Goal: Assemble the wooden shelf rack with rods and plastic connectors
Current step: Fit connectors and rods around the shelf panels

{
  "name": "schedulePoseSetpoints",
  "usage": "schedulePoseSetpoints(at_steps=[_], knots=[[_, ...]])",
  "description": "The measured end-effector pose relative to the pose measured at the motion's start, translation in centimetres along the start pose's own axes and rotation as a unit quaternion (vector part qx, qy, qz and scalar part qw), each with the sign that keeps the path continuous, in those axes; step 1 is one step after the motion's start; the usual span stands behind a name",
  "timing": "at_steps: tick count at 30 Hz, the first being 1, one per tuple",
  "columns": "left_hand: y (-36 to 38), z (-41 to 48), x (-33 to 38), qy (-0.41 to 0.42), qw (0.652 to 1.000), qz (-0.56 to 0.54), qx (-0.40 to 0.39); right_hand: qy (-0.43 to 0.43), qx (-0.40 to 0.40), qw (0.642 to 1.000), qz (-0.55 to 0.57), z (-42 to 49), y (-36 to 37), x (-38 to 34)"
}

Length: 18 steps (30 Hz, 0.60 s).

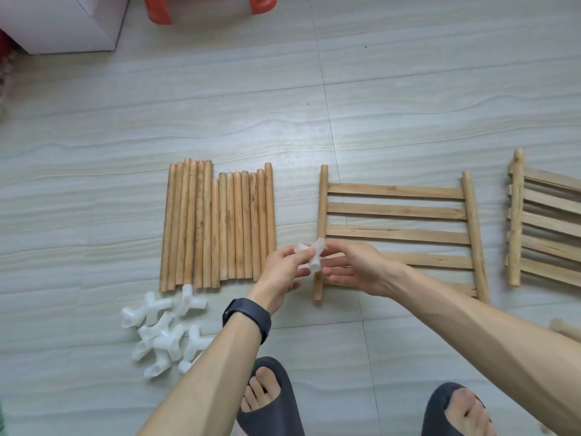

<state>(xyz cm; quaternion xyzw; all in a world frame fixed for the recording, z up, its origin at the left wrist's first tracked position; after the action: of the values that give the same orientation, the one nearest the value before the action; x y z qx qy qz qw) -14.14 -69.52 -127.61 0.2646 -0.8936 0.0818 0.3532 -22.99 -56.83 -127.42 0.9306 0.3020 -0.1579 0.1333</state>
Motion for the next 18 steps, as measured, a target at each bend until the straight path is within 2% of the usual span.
schedulePoseSetpoints(at_steps=[2,8,13,18], knots=[[-0.3,-0.1,-0.5,-0.014,1.0,-0.028,0.006,0.006,-0.002,1.0,-0.016,0.1,0.3,0.5],[-1.1,0.2,-0.7,0.008,1.0,0.024,0.009,-0.036,0.01,0.999,-0.039,0.2,0.8,0.9],[-1.2,0.3,-1.3,-0.021,0.998,-0.047,-0.02,-0.054,0.03,0.997,-0.046,0.4,0.4,0.9],[-1.3,0.4,-1.9,0.005,0.999,-0.01,-0.034,-0.055,-0.004,0.994,-0.09,0.1,1.0,1.4]])
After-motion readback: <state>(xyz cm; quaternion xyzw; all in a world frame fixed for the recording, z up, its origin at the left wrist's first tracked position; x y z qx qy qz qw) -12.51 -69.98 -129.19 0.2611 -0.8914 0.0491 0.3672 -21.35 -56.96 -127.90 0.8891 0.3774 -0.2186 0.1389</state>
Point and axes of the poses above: each hand's wrist, its own z-axis towards the middle knuckle, its own y-axis out of the palm, x = y × z, the point moved 8 cm from there along z, towards the middle knuckle, and after that the axes turned 6 degrees about y, right-handed, at the moved point
